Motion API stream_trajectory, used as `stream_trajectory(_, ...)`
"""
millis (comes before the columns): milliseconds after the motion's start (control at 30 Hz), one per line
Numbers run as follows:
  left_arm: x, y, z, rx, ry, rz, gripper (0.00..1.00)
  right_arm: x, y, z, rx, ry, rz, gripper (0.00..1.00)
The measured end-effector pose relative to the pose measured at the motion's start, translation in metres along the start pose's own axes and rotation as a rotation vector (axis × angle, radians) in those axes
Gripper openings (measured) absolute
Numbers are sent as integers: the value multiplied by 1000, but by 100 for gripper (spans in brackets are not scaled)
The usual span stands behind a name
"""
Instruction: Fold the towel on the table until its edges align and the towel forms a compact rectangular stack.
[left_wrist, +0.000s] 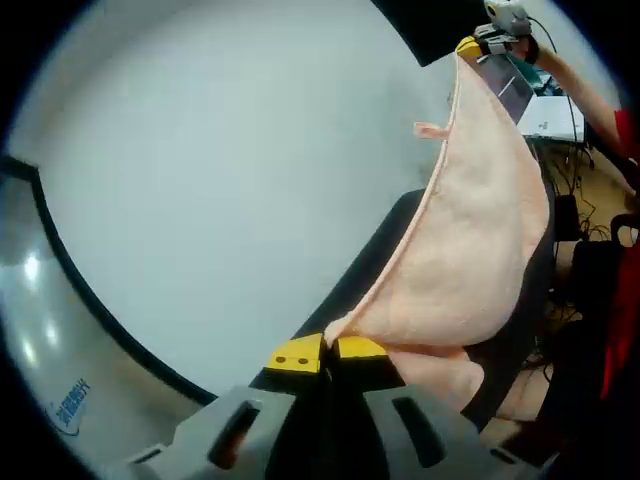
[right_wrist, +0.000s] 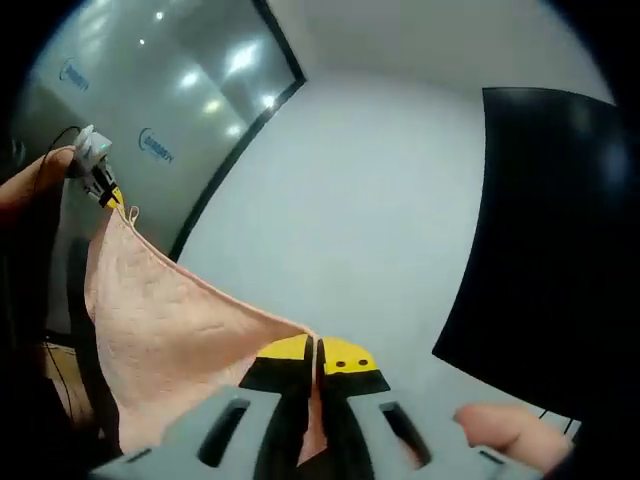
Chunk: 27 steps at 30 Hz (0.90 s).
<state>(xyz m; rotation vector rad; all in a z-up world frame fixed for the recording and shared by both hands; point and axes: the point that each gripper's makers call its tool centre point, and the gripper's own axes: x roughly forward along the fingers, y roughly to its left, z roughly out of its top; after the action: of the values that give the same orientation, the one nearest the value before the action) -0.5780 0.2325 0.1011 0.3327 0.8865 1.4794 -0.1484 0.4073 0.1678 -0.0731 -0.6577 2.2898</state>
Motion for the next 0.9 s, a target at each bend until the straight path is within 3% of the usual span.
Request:
stream_trajectory(100,18,6,-11,38,64,-28,1,15,13,-23,-12,63,29,0)
stream_trajectory(233,65,17,-30,20,113,-53,1,47,21,-68,-12,163,51,0)
stream_trajectory(300,91,13,-38,17,127,-67,1,66,26,-101,-25,238,59,0)
stream_trajectory(433,144,1,-52,35,164,-88,1,91,31,-152,-26,351,67,0)
stream_trajectory(533,182,-13,-64,17,193,-107,1,107,30,-173,-14,374,63,0)
stream_trajectory(700,238,-32,-85,4,236,-135,1,134,24,-212,14,469,42,0)
stream_trajectory(900,276,-39,-100,-34,217,-116,2,168,29,-260,6,570,40,0)
